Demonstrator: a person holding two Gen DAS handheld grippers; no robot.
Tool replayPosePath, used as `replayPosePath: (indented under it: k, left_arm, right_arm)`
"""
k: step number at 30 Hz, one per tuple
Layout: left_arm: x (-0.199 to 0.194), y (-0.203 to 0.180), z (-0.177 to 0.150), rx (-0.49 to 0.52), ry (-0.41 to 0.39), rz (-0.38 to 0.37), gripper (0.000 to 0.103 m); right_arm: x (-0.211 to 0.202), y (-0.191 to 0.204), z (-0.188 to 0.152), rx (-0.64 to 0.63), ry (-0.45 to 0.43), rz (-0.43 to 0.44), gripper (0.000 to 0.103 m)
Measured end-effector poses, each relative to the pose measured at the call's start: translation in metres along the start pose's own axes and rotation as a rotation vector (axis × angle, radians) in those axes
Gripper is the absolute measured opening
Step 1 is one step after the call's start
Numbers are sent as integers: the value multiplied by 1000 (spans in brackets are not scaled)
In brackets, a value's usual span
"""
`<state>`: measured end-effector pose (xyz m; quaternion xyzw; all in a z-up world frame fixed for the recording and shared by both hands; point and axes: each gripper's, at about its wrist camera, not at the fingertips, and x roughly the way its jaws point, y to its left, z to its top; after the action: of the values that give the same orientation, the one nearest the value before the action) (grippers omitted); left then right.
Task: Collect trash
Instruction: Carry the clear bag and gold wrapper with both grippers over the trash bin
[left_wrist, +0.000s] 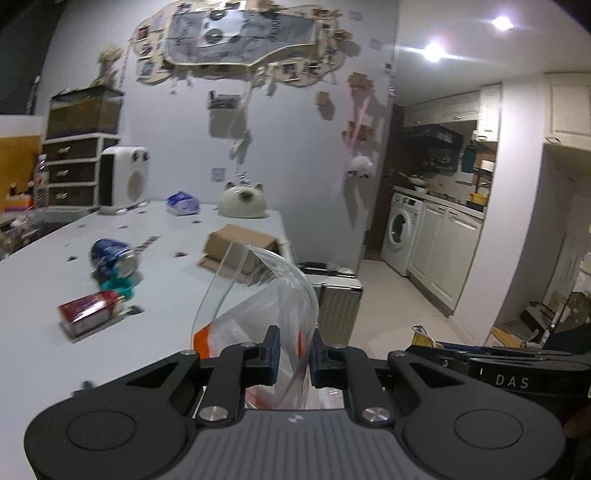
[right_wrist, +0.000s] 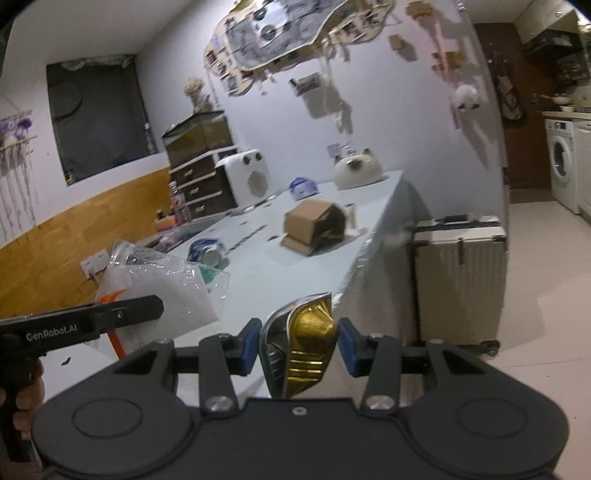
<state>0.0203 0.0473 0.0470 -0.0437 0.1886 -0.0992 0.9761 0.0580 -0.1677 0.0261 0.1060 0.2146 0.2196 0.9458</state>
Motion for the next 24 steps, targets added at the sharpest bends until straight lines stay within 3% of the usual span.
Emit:
replayPosePath:
  k: [14, 24]
  left_arm:
    - [49, -123, -18, 78, 26, -173, 15]
    - [124, -174, -66, 39, 191, -251, 15]
  right_arm:
    - [-67, -99, -13, 58, -72, -204, 46]
    - [-70, -167, -49, 145, -11, -337, 46]
